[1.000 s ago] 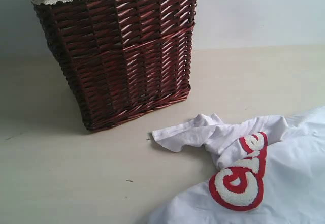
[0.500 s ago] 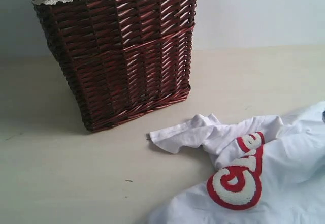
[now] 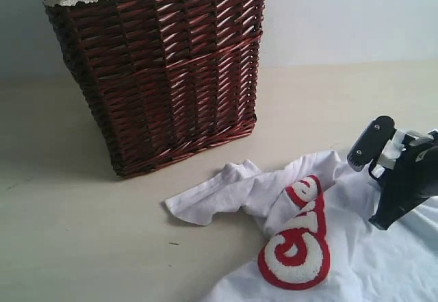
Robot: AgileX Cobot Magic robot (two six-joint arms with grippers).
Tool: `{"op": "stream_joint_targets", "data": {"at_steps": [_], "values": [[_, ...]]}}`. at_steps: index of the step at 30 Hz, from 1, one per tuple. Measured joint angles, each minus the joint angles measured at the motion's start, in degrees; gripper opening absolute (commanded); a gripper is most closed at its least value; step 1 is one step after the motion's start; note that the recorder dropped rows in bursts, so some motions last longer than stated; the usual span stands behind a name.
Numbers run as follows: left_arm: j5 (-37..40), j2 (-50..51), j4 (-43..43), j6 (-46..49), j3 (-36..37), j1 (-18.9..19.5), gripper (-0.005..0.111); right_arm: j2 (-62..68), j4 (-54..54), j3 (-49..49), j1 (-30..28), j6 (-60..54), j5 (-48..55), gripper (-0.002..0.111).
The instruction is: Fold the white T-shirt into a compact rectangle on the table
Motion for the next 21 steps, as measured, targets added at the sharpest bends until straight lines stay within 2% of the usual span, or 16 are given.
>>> {"op": "stream_joint_targets", "data": {"at_steps": [3, 4, 7, 9, 14, 18, 21], "values": [[0.0, 0.0, 0.0, 0.0, 0.0, 0.0, 0.094, -0.6, 0.1, 0.0, 0.5, 1.6, 0.4, 0.017], [0.0, 0.0, 0.0, 0.0, 0.0, 0.0, 0.094, -1.0, 0.2, 0.0, 0.4, 2.3, 1.2, 0.025], [0.0, 0.0, 0.0, 0.0, 0.0, 0.0, 0.094, -4.0, 0.2, 0.3, 0.4, 3.3, 6.6, 0.044], [0.0, 0.0, 0.0, 0.0, 0.0, 0.0, 0.094, -6.7, 0.4, 0.9, 0.4, 3.6, 11.9, 0.051], [0.0, 0.0, 0.0, 0.0, 0.0, 0.0, 0.094, -14.0, -2.9, 1.5, 0.6, 4.5, 23.9, 0.048], [0.0, 0.0, 0.0, 0.0, 0.0, 0.0, 0.094, -17.7, -11.1, 1.5, 0.6, 10.2, 30.3, 0.044], [0.0, 0.0, 0.0, 0.0, 0.0, 0.0, 0.094, -20.5, -17.0, 1.8, -0.8, 15.5, 32.4, 0.023]]}}
